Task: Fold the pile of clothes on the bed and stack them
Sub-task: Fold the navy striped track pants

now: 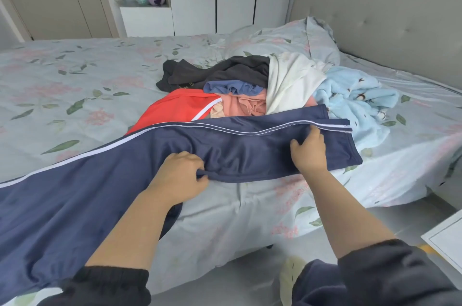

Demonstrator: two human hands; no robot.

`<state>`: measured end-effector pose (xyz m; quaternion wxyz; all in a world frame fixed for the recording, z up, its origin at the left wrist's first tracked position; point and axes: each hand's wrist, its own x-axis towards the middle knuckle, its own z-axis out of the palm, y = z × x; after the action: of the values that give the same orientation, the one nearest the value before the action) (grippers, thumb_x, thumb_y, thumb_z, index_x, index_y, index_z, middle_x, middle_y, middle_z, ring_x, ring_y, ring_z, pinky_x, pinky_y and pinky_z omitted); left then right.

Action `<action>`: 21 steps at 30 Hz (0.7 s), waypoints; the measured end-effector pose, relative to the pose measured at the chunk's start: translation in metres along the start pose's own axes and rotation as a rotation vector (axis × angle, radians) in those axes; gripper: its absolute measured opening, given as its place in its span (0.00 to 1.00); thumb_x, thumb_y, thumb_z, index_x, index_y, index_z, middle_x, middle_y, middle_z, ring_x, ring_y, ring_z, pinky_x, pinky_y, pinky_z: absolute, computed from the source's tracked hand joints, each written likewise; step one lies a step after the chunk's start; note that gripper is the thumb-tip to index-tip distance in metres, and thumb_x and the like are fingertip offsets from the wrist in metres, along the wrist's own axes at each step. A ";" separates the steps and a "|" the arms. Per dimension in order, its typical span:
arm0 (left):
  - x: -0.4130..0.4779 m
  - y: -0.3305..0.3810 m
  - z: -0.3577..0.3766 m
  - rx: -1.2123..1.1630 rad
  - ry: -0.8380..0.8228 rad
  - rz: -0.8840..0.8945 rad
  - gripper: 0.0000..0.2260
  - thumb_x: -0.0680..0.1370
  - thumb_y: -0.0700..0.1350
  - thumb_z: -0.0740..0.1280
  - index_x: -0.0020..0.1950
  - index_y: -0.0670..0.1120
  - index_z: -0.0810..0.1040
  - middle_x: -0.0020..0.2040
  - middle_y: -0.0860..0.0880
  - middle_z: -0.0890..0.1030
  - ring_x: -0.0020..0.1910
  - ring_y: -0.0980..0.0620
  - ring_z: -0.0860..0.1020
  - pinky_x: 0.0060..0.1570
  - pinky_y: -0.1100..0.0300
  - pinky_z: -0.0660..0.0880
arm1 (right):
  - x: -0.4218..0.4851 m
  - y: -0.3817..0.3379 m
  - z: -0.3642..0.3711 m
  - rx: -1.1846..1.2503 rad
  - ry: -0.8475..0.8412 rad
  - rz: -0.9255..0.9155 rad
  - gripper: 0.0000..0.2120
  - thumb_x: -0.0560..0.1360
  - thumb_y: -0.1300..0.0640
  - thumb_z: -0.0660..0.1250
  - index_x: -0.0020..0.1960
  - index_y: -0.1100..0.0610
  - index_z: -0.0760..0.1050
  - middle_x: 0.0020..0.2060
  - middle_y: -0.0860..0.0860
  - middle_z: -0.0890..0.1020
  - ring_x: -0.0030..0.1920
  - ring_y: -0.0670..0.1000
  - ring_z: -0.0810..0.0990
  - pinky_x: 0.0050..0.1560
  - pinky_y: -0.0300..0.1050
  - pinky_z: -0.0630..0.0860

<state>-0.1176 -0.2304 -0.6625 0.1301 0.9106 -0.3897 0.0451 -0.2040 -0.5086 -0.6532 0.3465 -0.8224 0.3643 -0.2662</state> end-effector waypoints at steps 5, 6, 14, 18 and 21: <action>0.019 0.026 0.003 -0.294 0.009 -0.093 0.18 0.78 0.59 0.54 0.39 0.51 0.76 0.39 0.55 0.78 0.41 0.56 0.76 0.44 0.58 0.71 | 0.010 0.005 -0.005 0.052 0.146 -0.063 0.22 0.75 0.64 0.63 0.68 0.61 0.64 0.63 0.58 0.70 0.64 0.59 0.69 0.61 0.50 0.67; 0.024 0.029 0.006 -0.315 0.017 -0.141 0.13 0.79 0.57 0.56 0.49 0.54 0.78 0.46 0.57 0.80 0.46 0.55 0.77 0.47 0.56 0.73 | 0.012 0.005 -0.005 0.076 0.164 -0.077 0.24 0.75 0.64 0.62 0.69 0.59 0.63 0.64 0.57 0.70 0.65 0.58 0.70 0.60 0.49 0.68; 0.071 0.026 0.022 -0.649 0.135 -0.212 0.22 0.79 0.46 0.64 0.72 0.55 0.63 0.69 0.57 0.67 0.66 0.56 0.68 0.59 0.64 0.63 | 0.041 0.003 0.004 0.049 0.069 -0.203 0.19 0.73 0.64 0.62 0.63 0.57 0.67 0.59 0.55 0.74 0.57 0.58 0.74 0.53 0.46 0.70; 0.086 0.021 0.031 -0.632 0.159 -0.181 0.26 0.80 0.45 0.63 0.76 0.50 0.58 0.78 0.54 0.52 0.77 0.55 0.51 0.74 0.57 0.53 | 0.056 0.008 0.008 -0.066 -0.094 -0.246 0.30 0.74 0.62 0.64 0.74 0.60 0.58 0.74 0.55 0.61 0.73 0.55 0.60 0.72 0.53 0.59; 0.091 0.022 0.042 -0.264 -0.044 -0.239 0.29 0.81 0.50 0.58 0.79 0.51 0.48 0.79 0.50 0.46 0.78 0.49 0.44 0.75 0.48 0.46 | 0.061 0.013 0.005 -0.030 -0.066 -0.205 0.30 0.76 0.62 0.63 0.75 0.61 0.56 0.75 0.56 0.60 0.75 0.54 0.57 0.74 0.53 0.56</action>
<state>-0.0711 -0.3203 -0.6814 0.2443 0.9262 -0.2840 -0.0421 -0.1703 -0.5607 -0.6550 0.3167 -0.8689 0.2705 -0.2674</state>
